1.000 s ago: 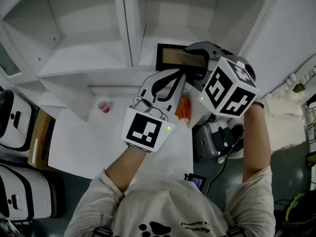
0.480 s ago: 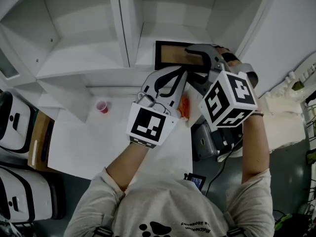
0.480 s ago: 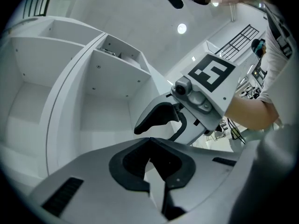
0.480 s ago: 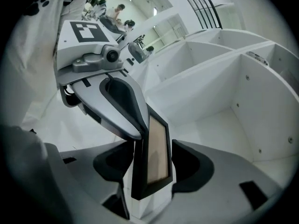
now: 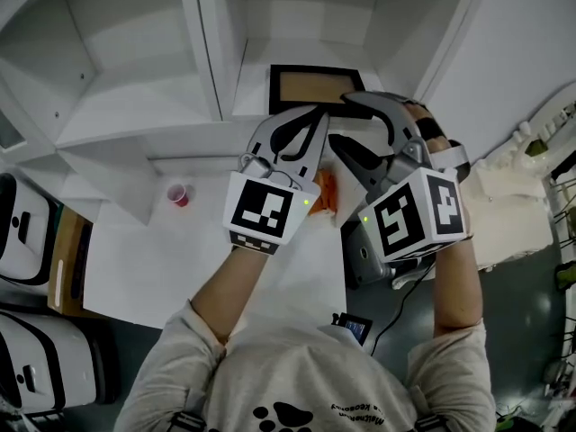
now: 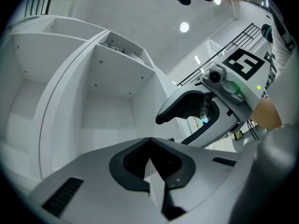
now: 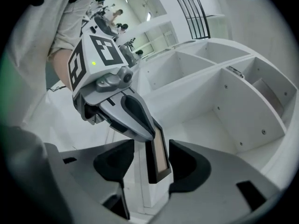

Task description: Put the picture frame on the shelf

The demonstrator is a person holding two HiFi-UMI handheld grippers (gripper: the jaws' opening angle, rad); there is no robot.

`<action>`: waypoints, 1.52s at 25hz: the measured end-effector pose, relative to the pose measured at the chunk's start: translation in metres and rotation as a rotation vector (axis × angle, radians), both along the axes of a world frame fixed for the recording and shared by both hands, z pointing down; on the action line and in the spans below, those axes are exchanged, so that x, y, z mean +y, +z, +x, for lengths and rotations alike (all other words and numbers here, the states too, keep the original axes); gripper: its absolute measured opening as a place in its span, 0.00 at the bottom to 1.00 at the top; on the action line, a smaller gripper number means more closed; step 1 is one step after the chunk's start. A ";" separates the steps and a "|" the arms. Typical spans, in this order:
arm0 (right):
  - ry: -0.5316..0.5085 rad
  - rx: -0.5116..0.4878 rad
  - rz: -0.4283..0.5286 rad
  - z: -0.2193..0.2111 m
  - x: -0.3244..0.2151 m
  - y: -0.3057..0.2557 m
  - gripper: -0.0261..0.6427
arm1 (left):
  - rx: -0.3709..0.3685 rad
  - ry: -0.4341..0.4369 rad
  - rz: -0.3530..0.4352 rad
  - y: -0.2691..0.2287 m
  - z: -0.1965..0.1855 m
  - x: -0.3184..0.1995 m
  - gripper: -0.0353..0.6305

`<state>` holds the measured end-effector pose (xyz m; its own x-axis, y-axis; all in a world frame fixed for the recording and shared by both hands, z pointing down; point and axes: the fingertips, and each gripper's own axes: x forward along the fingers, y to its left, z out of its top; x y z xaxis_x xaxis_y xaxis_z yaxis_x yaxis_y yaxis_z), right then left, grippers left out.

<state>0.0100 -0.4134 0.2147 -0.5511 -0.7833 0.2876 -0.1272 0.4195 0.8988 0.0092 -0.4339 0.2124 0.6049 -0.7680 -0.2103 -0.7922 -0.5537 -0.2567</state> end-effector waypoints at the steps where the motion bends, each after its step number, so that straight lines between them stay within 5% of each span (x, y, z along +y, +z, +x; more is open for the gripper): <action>1: 0.001 -0.018 0.001 0.000 0.001 0.000 0.41 | 0.004 -0.002 -0.003 0.000 -0.001 -0.002 0.08; 5: 0.009 -0.122 0.003 0.003 0.002 -0.004 0.39 | 0.008 -0.017 -0.008 -0.001 -0.001 -0.006 0.08; 9: 0.038 -0.294 0.010 0.008 0.001 -0.017 0.13 | 0.003 -0.030 -0.017 0.000 -0.001 -0.008 0.08; 17: 0.127 -0.741 -0.212 0.014 -0.011 -0.009 0.09 | 0.016 -0.032 -0.036 -0.002 -0.001 -0.004 0.08; 22: 0.162 -0.990 -0.251 0.024 -0.011 0.010 0.09 | 0.006 -0.042 -0.033 -0.003 -0.005 0.016 0.08; 29: 0.169 -1.124 -0.185 0.041 0.026 0.011 0.09 | 0.017 -0.066 -0.047 0.008 -0.012 0.054 0.08; 38: 0.139 -1.131 -0.150 0.052 0.095 0.031 0.09 | 0.056 -0.077 -0.037 0.030 -0.007 0.120 0.08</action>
